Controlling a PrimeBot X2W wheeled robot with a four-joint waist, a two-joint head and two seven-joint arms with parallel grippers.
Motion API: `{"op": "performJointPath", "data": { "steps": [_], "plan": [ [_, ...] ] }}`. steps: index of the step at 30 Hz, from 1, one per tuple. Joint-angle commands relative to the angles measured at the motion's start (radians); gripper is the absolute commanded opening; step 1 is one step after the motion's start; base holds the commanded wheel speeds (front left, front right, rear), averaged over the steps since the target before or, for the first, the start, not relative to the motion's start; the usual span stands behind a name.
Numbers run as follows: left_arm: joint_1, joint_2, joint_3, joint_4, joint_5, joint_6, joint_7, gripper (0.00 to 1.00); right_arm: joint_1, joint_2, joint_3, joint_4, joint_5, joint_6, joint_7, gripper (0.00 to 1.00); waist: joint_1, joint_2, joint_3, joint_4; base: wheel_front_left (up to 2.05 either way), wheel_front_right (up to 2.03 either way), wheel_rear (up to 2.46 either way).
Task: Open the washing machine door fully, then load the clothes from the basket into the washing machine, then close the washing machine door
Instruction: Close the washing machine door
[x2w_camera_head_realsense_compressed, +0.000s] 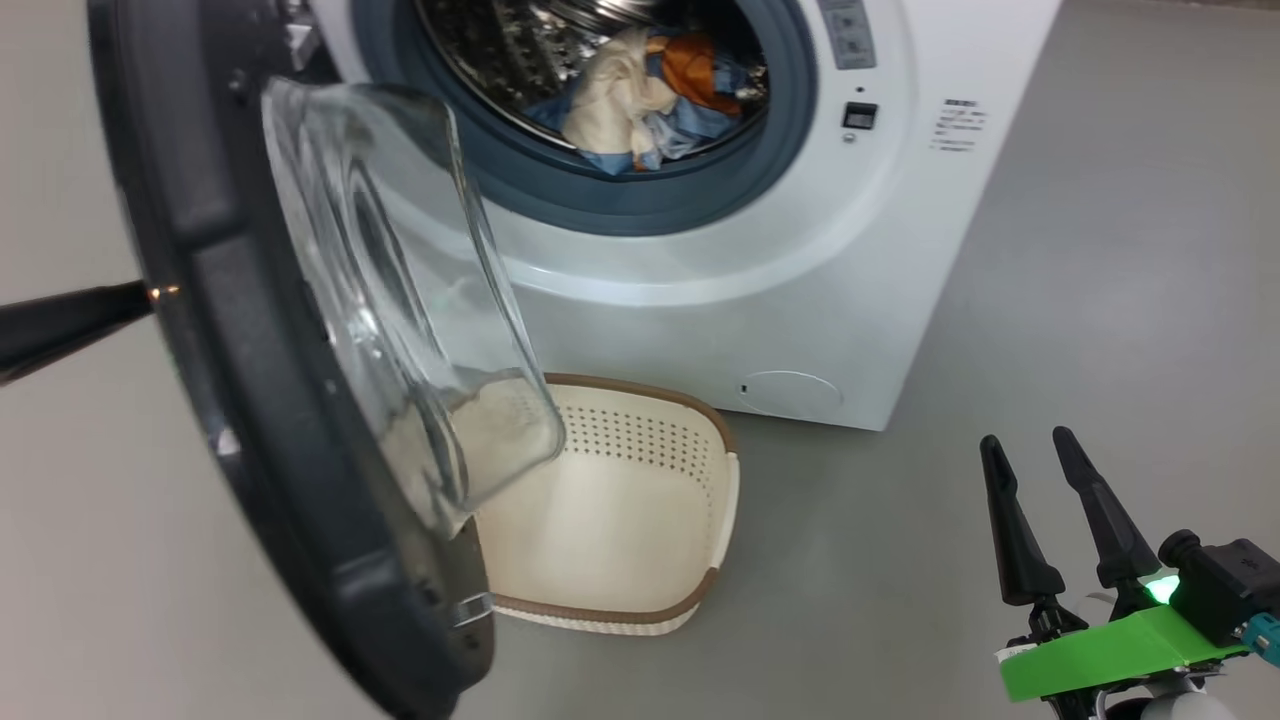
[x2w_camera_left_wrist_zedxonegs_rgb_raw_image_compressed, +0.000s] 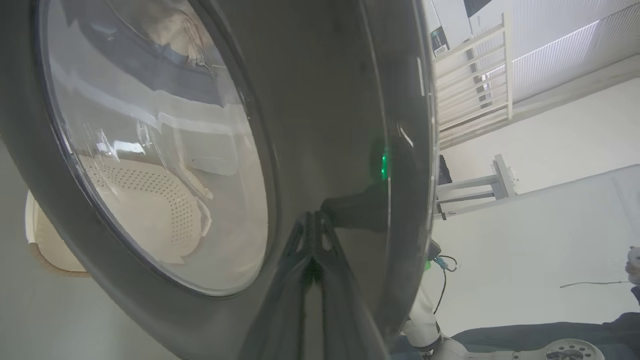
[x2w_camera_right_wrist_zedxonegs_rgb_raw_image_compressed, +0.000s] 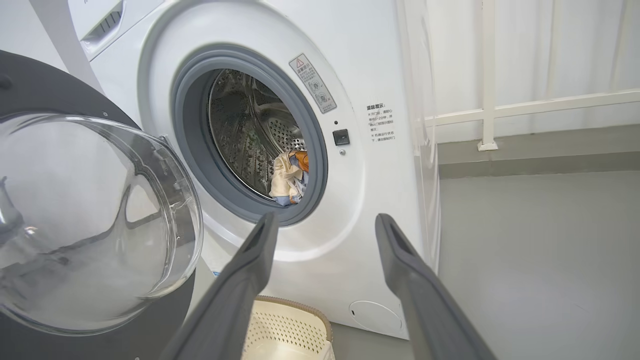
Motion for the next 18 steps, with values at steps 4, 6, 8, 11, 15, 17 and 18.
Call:
{"op": "performJointPath", "data": {
  "steps": [4, 6, 8, 11, 15, 17, 18],
  "plan": [
    [-0.039, 0.006, 0.031, -0.059, 0.007, -0.003, -0.027, 0.00, -0.012, 0.004, 0.015, -0.031, -0.005, 0.001, -0.005, 1.00, 0.0000, 0.0000, 0.011, -0.064, 0.00, 0.00, 0.00],
    [-0.046, -0.011, 0.026, -0.067, 0.016, -0.003, -0.037, 0.00, -0.014, 0.008, 0.011, -0.035, -0.005, 0.001, -0.005, 1.00, 0.0000, 0.0000, 0.017, -0.085, 0.00, 0.00, 0.00],
    [-0.053, -0.027, 0.023, -0.070, 0.024, -0.003, -0.051, 0.00, -0.017, 0.011, 0.008, -0.036, -0.006, 0.001, -0.005, 1.00, 0.0000, 0.0000, 0.025, -0.107, 0.00, 0.00, 0.00],
    [-0.070, -0.046, 0.022, -0.068, 0.059, -0.003, -0.087, 0.00, -0.027, 0.017, 0.003, -0.040, -0.007, 0.001, -0.005, 1.00, 0.0000, 0.0000, 0.043, -0.153, 0.00, 0.00, 0.00],
    [-0.095, -0.062, 0.030, -0.057, 0.108, -0.003, -0.146, 0.00, -0.039, 0.023, 0.000, -0.043, -0.008, 0.001, -0.005, 1.00, 0.0000, 0.0000, 0.062, -0.200, 0.00, 0.00, 0.00],
    [-0.107, -0.071, 0.026, -0.046, 0.133, -0.003, -0.170, 0.00, -0.042, 0.027, 0.001, -0.044, -0.009, 0.001, -0.005, 1.00, 0.0000, 0.0000, 0.068, -0.223, 0.00, 0.00, 0.00],
    [-0.115, -0.073, 0.026, -0.041, 0.148, -0.003, -0.185, 0.00, -0.045, 0.028, 0.002, -0.044, -0.009, 0.001, -0.005, 1.00, 0.0000, 0.0000, 0.072, -0.235, 0.00, 0.00, 0.00]
  ]
}}
